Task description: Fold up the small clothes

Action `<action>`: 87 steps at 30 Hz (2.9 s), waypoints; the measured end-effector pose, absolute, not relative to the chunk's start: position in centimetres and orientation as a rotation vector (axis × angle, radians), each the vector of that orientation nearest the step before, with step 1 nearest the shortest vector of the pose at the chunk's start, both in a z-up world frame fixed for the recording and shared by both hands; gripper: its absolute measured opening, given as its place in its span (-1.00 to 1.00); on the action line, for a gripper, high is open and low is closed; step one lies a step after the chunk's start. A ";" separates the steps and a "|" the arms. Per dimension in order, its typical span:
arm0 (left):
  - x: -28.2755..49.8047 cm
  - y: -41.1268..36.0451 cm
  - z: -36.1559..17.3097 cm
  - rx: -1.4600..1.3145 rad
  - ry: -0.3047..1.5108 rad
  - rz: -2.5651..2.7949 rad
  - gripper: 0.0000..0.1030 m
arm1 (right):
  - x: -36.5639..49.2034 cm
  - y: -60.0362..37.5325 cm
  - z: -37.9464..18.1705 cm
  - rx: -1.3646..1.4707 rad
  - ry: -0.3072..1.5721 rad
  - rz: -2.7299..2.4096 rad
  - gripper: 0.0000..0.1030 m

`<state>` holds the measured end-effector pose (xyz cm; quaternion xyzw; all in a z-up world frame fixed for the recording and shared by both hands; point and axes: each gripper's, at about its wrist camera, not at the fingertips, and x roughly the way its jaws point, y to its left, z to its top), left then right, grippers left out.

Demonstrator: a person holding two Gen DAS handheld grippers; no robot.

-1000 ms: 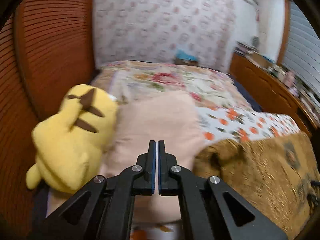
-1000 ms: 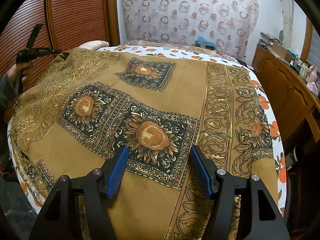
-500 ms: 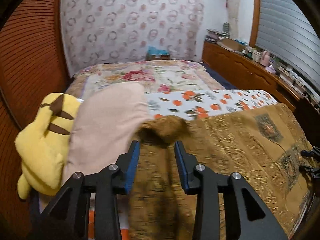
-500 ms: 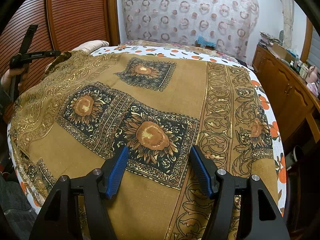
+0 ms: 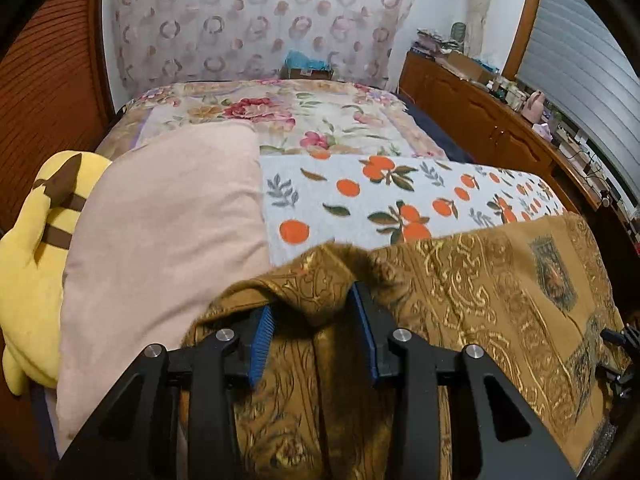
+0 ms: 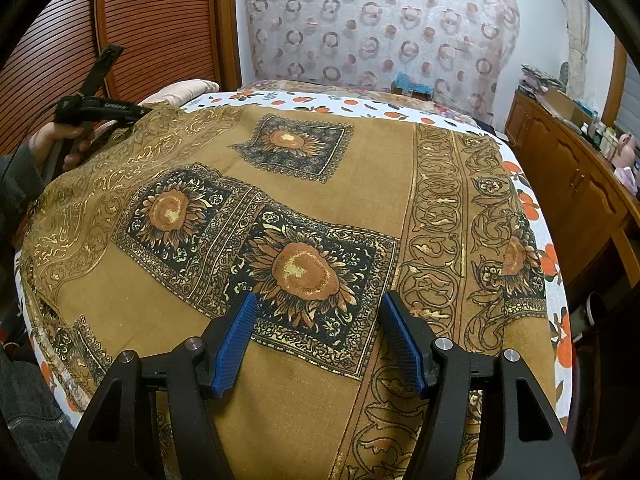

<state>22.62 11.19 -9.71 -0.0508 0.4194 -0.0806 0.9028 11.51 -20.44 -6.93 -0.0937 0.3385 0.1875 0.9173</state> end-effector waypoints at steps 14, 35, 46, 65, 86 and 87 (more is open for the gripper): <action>22.7 14.4 -4.5 -0.085 0.912 -0.201 -0.86 | 11.6 -20.9 -7.0 -0.201 0.696 0.396 0.31; 10.4 15.6 -8.7 -0.063 0.874 -0.191 0.55 | 11.8 -21.3 -6.9 -0.212 0.698 0.403 0.32; 3.6 13.9 -9.9 -0.138 0.842 -0.189 0.60 | 11.8 -21.5 -6.8 -0.220 0.699 0.404 0.33; 1.9 13.7 -11.4 -0.079 0.885 -0.107 0.60 | 11.8 -21.3 -6.9 -0.221 0.700 0.401 0.34; 1.3 11.6 -11.0 -0.059 0.856 -0.206 -0.63 | 10.1 -23.6 -5.8 -0.186 0.685 0.362 0.51; 1.3 11.4 -10.7 -0.053 0.850 -0.215 -0.80 | 9.8 -24.0 -5.6 -0.185 0.679 0.356 0.51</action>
